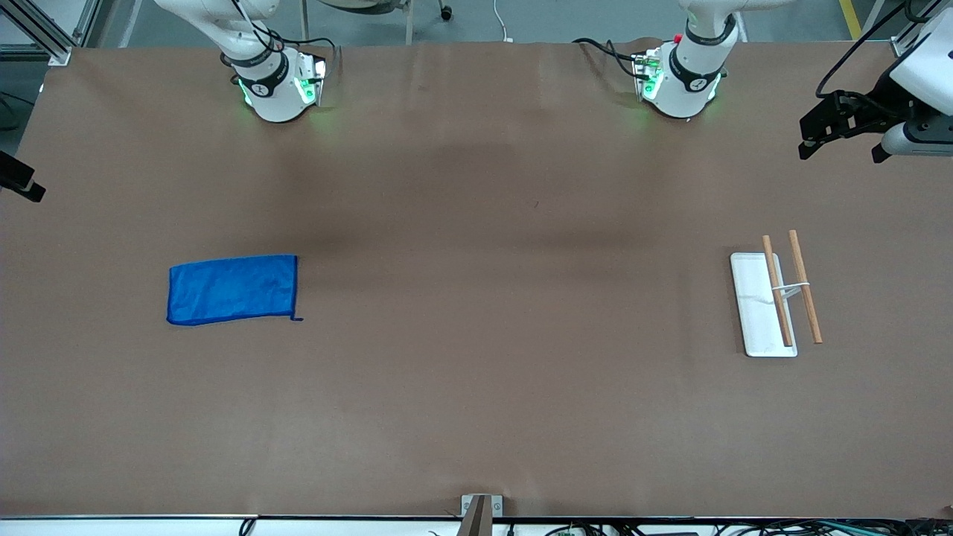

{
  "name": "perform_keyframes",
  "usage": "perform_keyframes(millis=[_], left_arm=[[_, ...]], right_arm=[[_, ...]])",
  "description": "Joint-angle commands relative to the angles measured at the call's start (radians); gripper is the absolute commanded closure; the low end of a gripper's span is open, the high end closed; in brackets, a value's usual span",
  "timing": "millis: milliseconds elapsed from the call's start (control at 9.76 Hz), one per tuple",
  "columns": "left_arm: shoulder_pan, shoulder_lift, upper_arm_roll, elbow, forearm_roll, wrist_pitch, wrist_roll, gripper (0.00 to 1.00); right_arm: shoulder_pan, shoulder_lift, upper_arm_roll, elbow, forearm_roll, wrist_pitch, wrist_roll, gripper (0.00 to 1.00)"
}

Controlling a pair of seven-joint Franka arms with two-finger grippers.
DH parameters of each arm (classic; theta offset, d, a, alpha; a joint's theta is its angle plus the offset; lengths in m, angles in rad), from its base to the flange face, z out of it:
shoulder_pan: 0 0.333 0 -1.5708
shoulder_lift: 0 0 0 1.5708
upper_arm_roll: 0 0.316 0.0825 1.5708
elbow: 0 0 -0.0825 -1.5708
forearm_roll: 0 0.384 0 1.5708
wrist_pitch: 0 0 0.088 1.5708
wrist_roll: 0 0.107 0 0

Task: Right arm passes towel to left arm to hang
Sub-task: 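Move the right gripper down over the blue towel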

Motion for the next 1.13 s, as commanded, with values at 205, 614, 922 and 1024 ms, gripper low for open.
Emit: perform_keyframes(millis=[205,614,922,1024], left_arm=[[0.005,0.021,-0.002,0.004,-0.006,-0.017,0.003,0.00],[0.007,0.026,-0.001,0.003,-0.011,-0.019,0.015,0.00],[0.007,0.024,-0.002,0.000,-0.013,-0.029,0.008,0.00],[0.007,0.024,-0.002,-0.002,-0.014,-0.031,0.006,0.00]], right_arm=[[-0.009,-0.006,0.004,-0.006,0.004,-0.006,0.015,0.00],[-0.004,0.064,0.007,-0.046,0.003,0.008,-0.050,0.00],[-0.002,0.138,0.007,-0.239,0.003,0.258,-0.060,0.00],[-0.002,0.166,0.008,-0.300,0.003,0.333,-0.069,0.00]])
